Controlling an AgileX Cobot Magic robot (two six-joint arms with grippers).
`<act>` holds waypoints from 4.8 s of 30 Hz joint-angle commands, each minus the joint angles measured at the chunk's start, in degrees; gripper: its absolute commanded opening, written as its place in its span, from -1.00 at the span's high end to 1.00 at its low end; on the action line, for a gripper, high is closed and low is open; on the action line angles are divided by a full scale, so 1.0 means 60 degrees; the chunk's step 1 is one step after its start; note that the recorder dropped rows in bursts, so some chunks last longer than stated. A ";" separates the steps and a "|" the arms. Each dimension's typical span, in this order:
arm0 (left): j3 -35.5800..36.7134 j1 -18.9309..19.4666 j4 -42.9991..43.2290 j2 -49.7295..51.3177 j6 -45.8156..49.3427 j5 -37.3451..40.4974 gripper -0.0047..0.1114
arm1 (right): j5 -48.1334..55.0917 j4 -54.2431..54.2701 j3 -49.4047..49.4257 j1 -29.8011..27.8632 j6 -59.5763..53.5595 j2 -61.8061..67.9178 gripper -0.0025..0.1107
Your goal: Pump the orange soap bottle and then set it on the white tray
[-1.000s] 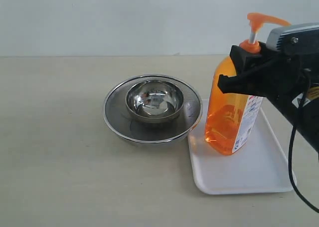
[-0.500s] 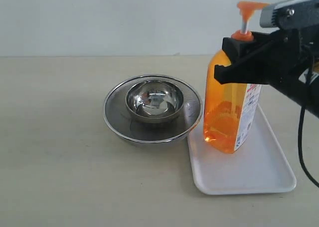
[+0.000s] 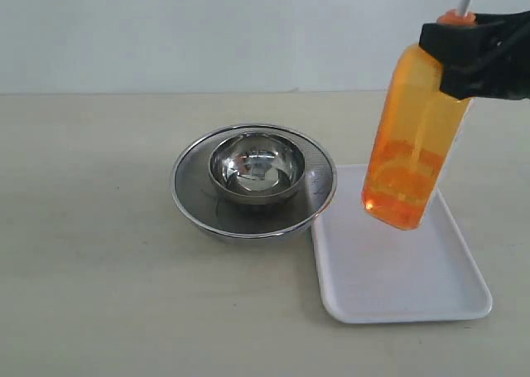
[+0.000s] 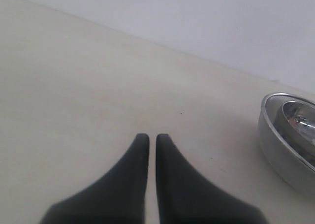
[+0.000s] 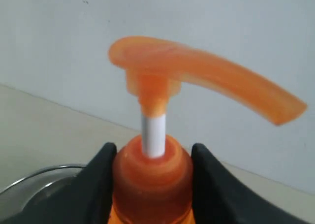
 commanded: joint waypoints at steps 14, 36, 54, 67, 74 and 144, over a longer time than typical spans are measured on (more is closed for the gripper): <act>0.0039 0.0020 -0.0097 -0.0026 0.0057 0.0010 0.84 | -0.4424 -0.4481 -0.1821 -0.1499 0.1718 0.2269 0.96; 0.0039 0.0020 -0.0097 -0.0026 0.0076 -0.0029 0.84 | -0.3896 -0.6398 -0.2959 -0.1515 0.2005 0.3313 0.96; 0.0039 0.0020 -0.0097 -0.0026 0.0076 -0.0029 0.84 | -0.3316 -0.6470 -0.2959 -0.1515 0.2607 0.3313 0.60; 0.0039 0.0020 -0.0097 -0.0026 0.0076 -0.0029 0.84 | -0.2792 -0.6274 -0.2959 -0.1515 0.3459 0.3313 -0.47; 0.0039 0.0020 -0.0097 -0.0026 0.0098 -0.0029 0.84 | -0.3696 -0.6331 -0.2935 -0.1515 0.3995 0.3174 -0.47; 0.0039 0.0020 -0.0097 -0.0026 0.0098 -0.0029 0.84 | -0.4803 -0.2552 0.4946 -0.2850 0.2959 -0.1632 0.96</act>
